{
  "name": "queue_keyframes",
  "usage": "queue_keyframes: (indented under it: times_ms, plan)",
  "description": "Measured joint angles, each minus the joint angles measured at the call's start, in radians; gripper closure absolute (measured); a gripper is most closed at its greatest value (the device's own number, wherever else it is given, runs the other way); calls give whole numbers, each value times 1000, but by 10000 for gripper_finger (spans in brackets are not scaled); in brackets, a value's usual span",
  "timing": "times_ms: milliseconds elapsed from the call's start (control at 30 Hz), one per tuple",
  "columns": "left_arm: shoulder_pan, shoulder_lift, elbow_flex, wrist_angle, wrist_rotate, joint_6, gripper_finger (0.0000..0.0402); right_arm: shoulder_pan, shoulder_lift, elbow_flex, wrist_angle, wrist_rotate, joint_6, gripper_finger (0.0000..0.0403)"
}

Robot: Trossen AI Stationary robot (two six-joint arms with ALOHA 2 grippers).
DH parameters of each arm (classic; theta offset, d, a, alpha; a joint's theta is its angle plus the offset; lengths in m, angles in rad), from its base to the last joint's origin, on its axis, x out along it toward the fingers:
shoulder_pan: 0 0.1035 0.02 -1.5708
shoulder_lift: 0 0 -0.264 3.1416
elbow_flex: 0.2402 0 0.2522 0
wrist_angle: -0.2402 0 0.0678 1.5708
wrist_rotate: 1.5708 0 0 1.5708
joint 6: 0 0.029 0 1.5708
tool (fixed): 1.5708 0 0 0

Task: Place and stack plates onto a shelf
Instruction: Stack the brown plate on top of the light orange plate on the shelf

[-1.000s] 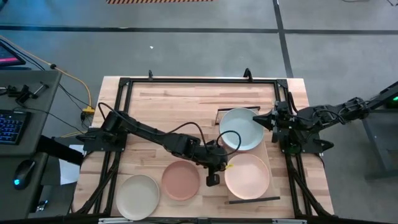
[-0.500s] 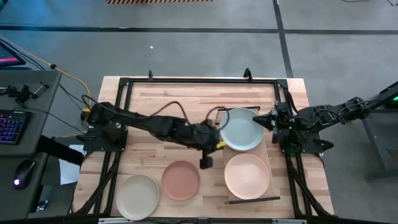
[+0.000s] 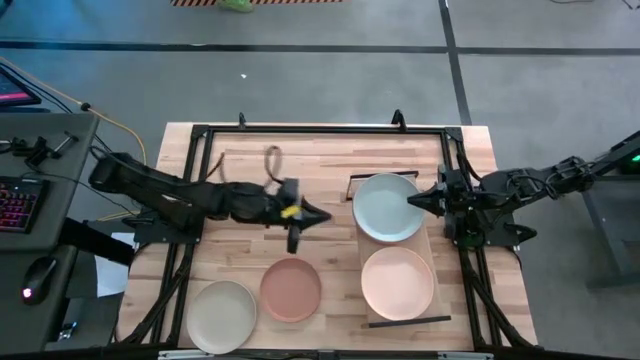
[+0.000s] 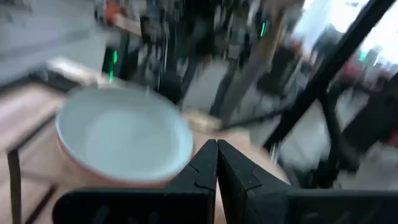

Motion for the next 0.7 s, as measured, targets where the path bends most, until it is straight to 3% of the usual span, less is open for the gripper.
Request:
queue_keyframes:
  times_ms: [167, 233, 700]
  plan:
    - [0, -121, -139, 139, -37, 8, 401, 0, 14, 0, 70, -2, -15, 402]
    - [4, -161, -172, 123, -38, 8, 401, 0, 22, 0, 105, 2, -26, 402]
    - [1, -224, -208, 82, 11, 88, 401, 0, 113, 0, 315, 32, -21, 402]
